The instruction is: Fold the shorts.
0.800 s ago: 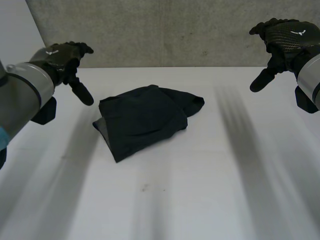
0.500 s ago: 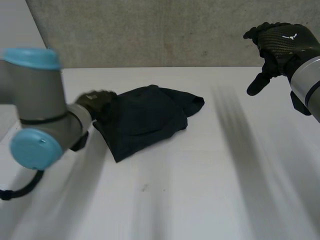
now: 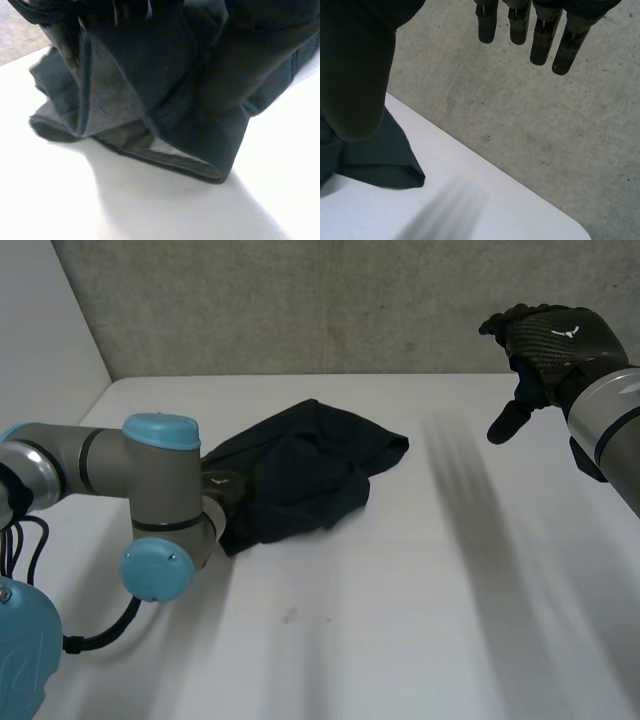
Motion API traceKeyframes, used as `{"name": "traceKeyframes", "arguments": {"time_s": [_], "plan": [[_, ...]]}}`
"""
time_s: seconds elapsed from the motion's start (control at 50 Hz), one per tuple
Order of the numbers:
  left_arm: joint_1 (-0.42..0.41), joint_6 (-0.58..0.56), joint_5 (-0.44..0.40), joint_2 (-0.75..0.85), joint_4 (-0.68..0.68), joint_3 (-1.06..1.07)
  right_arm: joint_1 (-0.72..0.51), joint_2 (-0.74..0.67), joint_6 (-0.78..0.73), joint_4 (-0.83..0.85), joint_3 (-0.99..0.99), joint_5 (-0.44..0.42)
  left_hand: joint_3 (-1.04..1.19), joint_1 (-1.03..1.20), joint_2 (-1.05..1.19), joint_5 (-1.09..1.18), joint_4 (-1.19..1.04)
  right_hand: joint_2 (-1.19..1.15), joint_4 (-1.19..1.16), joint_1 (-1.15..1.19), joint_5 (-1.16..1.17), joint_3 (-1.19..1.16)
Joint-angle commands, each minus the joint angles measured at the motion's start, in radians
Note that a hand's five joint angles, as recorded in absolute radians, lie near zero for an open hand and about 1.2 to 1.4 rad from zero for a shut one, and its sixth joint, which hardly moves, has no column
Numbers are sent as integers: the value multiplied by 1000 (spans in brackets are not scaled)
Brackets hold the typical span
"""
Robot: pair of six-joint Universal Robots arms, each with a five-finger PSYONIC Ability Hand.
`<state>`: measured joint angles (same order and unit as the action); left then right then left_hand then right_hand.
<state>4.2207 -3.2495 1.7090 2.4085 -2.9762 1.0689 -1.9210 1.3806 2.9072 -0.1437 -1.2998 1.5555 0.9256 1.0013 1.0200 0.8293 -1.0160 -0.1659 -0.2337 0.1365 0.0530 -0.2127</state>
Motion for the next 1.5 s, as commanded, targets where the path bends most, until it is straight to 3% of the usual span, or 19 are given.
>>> {"name": "traceKeyframes", "arguments": {"time_s": [0.02, 0.16, 0.34, 0.44, 0.52, 0.68, 0.76, 0.82, 0.86, 0.92, 0.98, 1.02, 1.1, 1.26, 1.42, 1.5], "plan": [[27, -55, 179, -80, -33, -43, 0, -2, 0, 0, 2, 0, 471, 395, 376, 392, -380, -9, 59, 38, -53, 38], [208, -162, 186, -255, -113, -37, -1, -2, 0, 0, 5, 0, 471, 395, 376, 392, -380, -9, 59, 38, -53, 38], [205, -234, 115, -365, -351, -47, -7, -3, 0, -2, 7, 0, 471, 395, 376, 392, -380, -9, 59, 38, -53, 38], [98, -231, 38, -393, -493, -44, -6, -5, 0, -5, 16, 1, 471, 395, 376, 392, -380, -9, 59, 38, -53, 38], [-49, -228, -81, -375, -582, -29, 5, -2, 0, -5, 20, 1, 471, 395, 376, 392, -380, -9, 59, 38, -53, 38], [-214, -184, -281, -235, -584, 37, 11, 25, 0, -5, 33, 1, 471, 395, 376, 392, -380, -9, 59, 38, -53, 38], [-264, -168, -333, -178, -580, 80, 31, 34, 0, -2, 34, 1, 471, 395, 376, 392, -380, -9, 59, 38, -53, 38], [-287, -171, -365, -151, -569, 101, 54, 34, 1, -2, 34, 1, 310, 235, 216, 232, -220, -9, 59, 38, -53, 38], [-307, -171, -399, -131, -557, 112, 62, 32, 1, -2, 34, 1, -68, -143, -162, -146, 158, -9, 59, 38, -53, 38], [-321, -176, -422, -138, -543, 117, 71, 32, 1, -2, 34, 1, -338, -414, -433, -417, 429, -9, 59, 38, -53, 38], [-317, -176, -420, -149, -534, 115, 71, 25, 1, 0, 36, -2, -494, -570, -589, -573, 585, -9, 59, 38, -53, 38], [-308, -176, -419, -183, -517, 118, 71, 22, -3, 0, 39, -3, -746, -822, -841, -825, 837, -9, 59, 38, -53, 38], [-254, -176, -419, -273, -465, 154, 73, 20, -58, -8, 47, -34, -751, -827, -846, -829, 841, -9, 59, 38, -53, 38], [-160, -164, -391, -489, -354, 304, 88, 20, -290, -27, -58, -198, -718, -794, -813, -796, 808, -9, 59, 38, -53, 38], [-111, -49, -99, -575, -196, 485, 112, 8, -456, 1, -309, -365, -633, -708, -727, -711, 723, -9, 59, 38, -53, 38], [-117, 3, -23, -566, -133, 566, 115, -57, -487, 87, -380, -414, -633, -708, -727, -711, 723, -9, 59, 38, -53, 38]]}}
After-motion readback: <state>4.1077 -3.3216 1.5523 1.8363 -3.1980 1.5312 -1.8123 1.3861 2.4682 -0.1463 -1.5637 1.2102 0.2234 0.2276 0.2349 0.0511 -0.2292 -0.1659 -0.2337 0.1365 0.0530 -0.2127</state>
